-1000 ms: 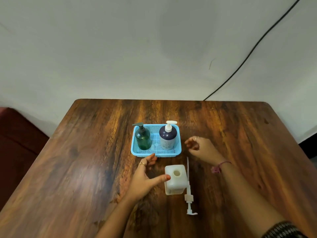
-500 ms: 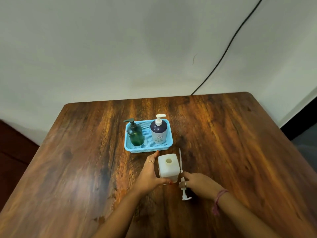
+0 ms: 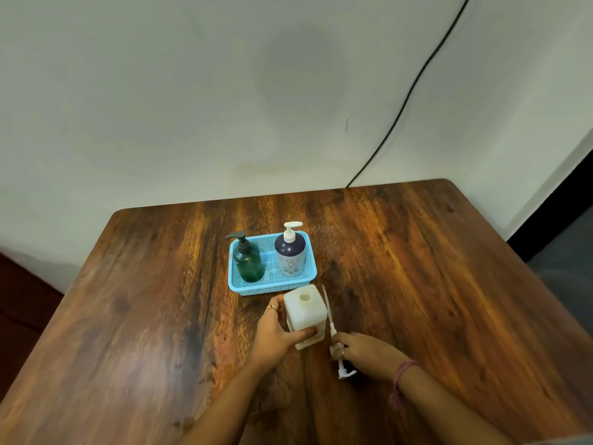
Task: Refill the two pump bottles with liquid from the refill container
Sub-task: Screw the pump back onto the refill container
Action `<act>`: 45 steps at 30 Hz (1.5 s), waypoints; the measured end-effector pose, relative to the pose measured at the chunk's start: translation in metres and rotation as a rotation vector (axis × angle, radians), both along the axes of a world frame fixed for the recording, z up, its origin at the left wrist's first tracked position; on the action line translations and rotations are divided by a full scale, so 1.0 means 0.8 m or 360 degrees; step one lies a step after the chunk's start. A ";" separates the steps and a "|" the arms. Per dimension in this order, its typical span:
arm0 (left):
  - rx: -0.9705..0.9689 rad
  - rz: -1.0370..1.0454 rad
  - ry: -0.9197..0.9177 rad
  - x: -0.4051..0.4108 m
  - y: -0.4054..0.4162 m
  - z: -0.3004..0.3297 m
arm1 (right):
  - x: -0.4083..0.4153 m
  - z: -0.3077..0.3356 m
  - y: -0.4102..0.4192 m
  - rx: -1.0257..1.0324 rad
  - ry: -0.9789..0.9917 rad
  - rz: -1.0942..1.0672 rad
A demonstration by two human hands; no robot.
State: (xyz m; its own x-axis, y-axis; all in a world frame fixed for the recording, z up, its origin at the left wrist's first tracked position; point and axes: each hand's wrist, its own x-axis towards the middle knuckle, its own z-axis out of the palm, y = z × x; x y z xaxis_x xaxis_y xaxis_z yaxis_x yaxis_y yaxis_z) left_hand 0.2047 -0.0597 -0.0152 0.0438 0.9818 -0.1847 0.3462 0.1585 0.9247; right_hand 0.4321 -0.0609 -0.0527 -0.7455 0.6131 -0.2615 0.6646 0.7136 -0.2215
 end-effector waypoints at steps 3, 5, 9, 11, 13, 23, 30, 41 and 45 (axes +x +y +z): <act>0.0041 0.0052 -0.0020 -0.004 0.005 0.015 | -0.002 0.020 0.006 -0.0033 0.0133 -0.0055; 0.0081 0.0127 -0.0023 -0.011 0.010 0.027 | -0.006 0.039 0.013 -0.0111 0.0249 -0.0157; 0.0163 0.0190 -0.0041 -0.021 0.017 0.053 | -0.010 0.079 0.029 -0.0182 0.0392 -0.0311; 0.0197 0.0209 -0.0040 -0.024 0.019 0.065 | -0.010 0.103 0.040 -0.0152 0.0487 -0.0347; 0.0247 0.0228 -0.0025 -0.030 0.020 0.078 | -0.011 0.133 0.050 -0.0113 0.0630 -0.0393; 0.0419 0.0311 0.0003 -0.041 0.038 0.158 | -0.026 0.328 0.102 0.0234 0.1296 -0.0753; 0.0479 0.0407 0.0073 -0.035 0.049 0.184 | -0.038 0.442 0.130 0.0352 0.1913 -0.0590; 0.0496 0.0407 0.0067 -0.035 0.051 0.209 | -0.072 0.478 0.137 0.0285 0.1874 -0.0416; 0.0492 0.0416 0.0047 -0.032 0.049 0.219 | -0.085 0.456 0.133 0.0267 0.1698 -0.0392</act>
